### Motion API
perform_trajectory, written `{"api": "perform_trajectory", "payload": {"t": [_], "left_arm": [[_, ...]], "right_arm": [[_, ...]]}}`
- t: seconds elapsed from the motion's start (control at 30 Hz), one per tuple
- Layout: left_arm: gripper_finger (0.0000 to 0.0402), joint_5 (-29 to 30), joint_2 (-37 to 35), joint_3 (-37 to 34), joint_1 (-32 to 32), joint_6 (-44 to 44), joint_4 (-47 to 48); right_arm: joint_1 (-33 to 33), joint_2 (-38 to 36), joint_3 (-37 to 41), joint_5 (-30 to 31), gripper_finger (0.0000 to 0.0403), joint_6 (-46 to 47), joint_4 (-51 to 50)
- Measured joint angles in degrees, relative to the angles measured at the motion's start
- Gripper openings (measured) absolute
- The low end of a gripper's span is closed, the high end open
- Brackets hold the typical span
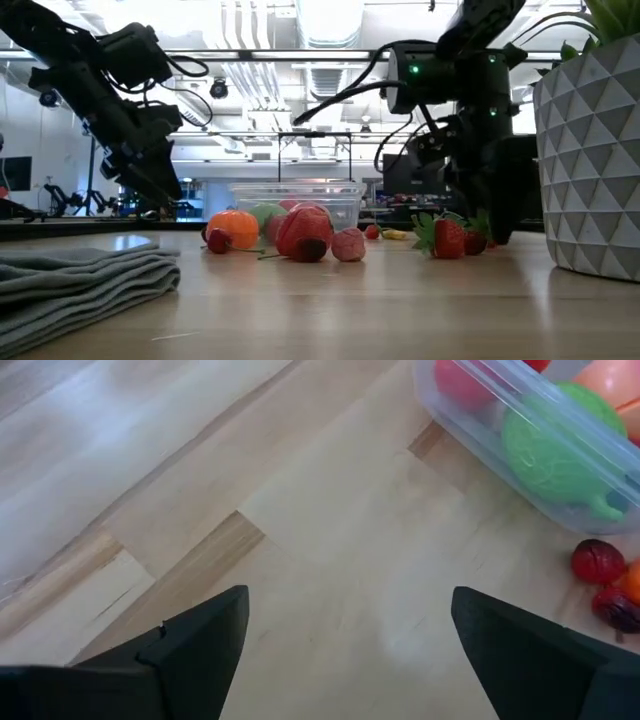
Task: Pick and placing Produce into tupperware
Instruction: Put the red strawberry into the transparent bin
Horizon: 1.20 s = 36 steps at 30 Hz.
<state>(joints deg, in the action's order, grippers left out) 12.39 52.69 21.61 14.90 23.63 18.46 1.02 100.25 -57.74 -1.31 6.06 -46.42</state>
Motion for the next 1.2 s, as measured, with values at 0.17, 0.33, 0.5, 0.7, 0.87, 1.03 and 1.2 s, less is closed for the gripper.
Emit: {"api": "perform_trajectory", "payload": {"t": [0.17,0.33,0.5,0.7,0.87,1.03,1.2], "left_arm": [[0.0334,-2.2,0.0,0.0,0.0,0.0,0.0],[0.0334,-2.3,0.0,0.0,0.0,0.0,0.0],[0.0334,-2.3,0.0,0.0,0.0,0.1,0.0],[0.0334,-2.2,0.0,0.0,0.0,0.1,0.0],[0.0334,-2.2,0.0,0.1,0.0,0.1,-1.0],[0.0334,-2.1,0.0,0.1,0.0,0.1,-1.9],[0.0334,-2.1,0.0,0.1,0.0,0.1,-1.9]], "right_arm": [[0.0,0.0,0.5,2.3,0.0221,0.0,-0.1],[0.0,0.0,0.3,3.1,0.0211,0.0,0.1],[0.1,0.0,0.3,3.0,0.0184,-0.1,0.0],[0.1,-0.3,0.1,2.6,0.0153,-0.1,-1.4],[0.1,-1.3,-2.9,0.3,0.0145,0.2,-4.0],[-0.9,-2.3,-10.4,0.3,0.0157,0.8,-3.3],[-5.2,-1.9,-17.4,0.0,0.0159,0.8,3.2]]}}
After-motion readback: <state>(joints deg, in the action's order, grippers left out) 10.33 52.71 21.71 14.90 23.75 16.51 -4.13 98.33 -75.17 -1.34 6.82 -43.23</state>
